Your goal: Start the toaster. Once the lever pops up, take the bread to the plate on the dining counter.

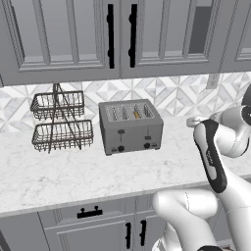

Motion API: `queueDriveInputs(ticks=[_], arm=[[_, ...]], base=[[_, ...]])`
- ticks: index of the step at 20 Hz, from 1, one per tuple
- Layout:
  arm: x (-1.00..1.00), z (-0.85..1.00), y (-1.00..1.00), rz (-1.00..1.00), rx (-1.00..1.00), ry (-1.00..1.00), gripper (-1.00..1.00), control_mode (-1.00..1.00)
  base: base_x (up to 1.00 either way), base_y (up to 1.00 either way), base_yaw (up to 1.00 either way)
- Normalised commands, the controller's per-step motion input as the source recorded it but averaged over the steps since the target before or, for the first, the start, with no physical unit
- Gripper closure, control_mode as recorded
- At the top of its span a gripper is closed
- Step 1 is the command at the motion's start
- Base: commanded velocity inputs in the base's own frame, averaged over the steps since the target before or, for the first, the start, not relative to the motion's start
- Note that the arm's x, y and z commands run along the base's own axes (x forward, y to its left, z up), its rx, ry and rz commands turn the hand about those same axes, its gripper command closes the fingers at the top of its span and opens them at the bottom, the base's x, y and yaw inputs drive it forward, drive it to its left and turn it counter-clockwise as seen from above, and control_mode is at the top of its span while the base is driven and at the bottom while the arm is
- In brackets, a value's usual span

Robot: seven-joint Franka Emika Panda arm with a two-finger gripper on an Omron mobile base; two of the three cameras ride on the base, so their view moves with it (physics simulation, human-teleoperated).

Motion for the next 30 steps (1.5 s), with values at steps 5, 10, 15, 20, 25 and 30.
queueDriveInputs(ticks=[5,10,15,20,25,30], arm=[[0.00,0.00,0.00,0.00,0.00,0.00,-1.00,-1.00],[0.00,0.00,0.00,0.00,0.00,0.00,-1.00,-1.00],[0.00,0.00,0.00,0.00,0.00,0.00,-1.00,-1.00],[0.00,0.00,0.00,0.00,0.00,0.00,-1.00,-1.00],[0.00,0.00,0.00,0.00,0.00,0.00,-1.00,-1.00],[0.00,0.00,0.00,0.00,0.00,0.00,-1.00,-1.00]], base=[[0.00,0.00,0.00],[0.00,0.00,0.00],[0.00,0.00,0.00],[0.00,0.00,0.00],[0.00,0.00,0.00],[0.00,0.00,0.00]])
